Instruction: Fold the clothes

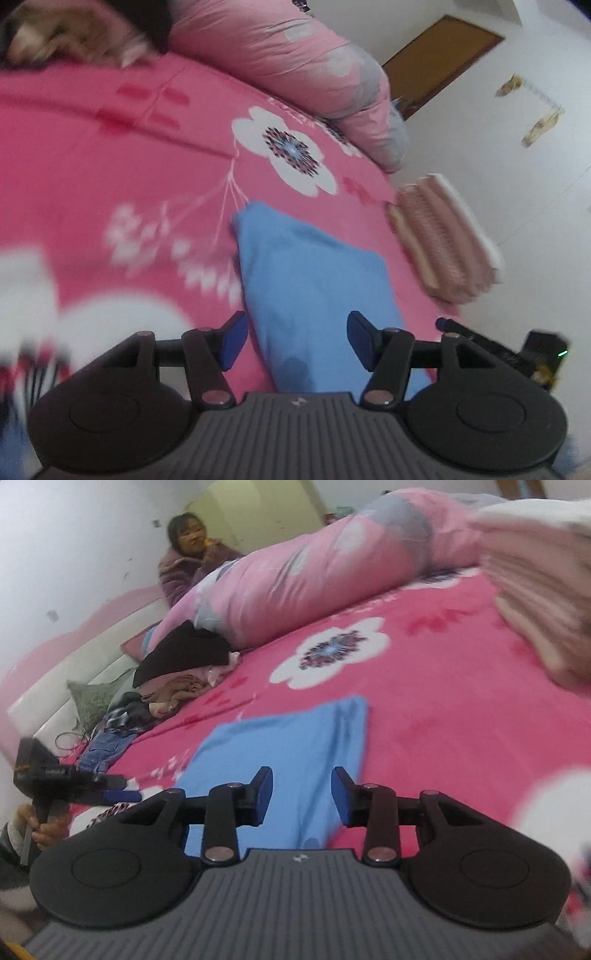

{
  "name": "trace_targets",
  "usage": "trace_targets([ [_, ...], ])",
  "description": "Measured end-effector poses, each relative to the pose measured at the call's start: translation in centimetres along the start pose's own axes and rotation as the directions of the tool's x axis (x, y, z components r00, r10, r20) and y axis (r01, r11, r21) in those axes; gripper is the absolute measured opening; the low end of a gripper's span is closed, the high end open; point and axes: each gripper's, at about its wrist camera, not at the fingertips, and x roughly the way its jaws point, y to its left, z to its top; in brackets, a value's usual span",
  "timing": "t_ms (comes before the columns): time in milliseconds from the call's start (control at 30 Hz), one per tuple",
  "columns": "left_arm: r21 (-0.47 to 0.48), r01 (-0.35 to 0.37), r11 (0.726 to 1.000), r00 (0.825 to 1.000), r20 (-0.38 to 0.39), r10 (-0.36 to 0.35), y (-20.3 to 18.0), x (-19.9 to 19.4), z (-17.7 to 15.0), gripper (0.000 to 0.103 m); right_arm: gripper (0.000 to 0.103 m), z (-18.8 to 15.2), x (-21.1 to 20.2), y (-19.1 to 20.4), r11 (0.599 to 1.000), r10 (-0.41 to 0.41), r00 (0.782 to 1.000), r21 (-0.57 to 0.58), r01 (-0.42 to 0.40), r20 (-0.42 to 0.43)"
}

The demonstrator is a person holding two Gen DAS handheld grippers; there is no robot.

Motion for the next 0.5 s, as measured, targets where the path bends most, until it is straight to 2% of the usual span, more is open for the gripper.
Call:
trace_targets([
  [67,0.070,-0.055,0.996,0.998,-0.007,0.056,-0.7,2.5,1.3,0.054,0.032,1.1,2.8,0.6,0.998,0.034,0.999,-0.043,-0.035,-0.026],
  [133,0.113,-0.079,0.990,0.996,-0.033,0.083,-1.1,4.4,1.8,0.052,0.031,1.5,5.0,1.9,0.992,0.055,0.997,-0.107,-0.061,-0.056],
  [200,0.111,-0.065,0.992,0.997,-0.041,0.070,-0.7,5.7,2.2,0.052,0.031,1.8,6.7,2.7,0.985,0.054,0.996,-0.162,-0.065,-0.074],
  [300,0.095,-0.055,0.994,0.998,-0.029,0.058,0.4,7.3,2.3,0.051,0.028,2.2,7.1,1.2,0.991,0.031,0.999,-0.132,-0.035,-0.038],
  [367,0.069,-0.044,0.997,0.999,-0.007,0.045,1.1,6.9,2.5,0.051,0.017,2.5,7.4,0.2,0.994,0.015,1.000,-0.111,-0.016,-0.015],
  [500,0.026,-0.040,0.999,0.999,0.016,0.040,2.7,7.2,3.3,0.053,0.021,3.0,8.0,-1.7,0.998,-0.019,0.999,-0.067,0.021,0.032],
])
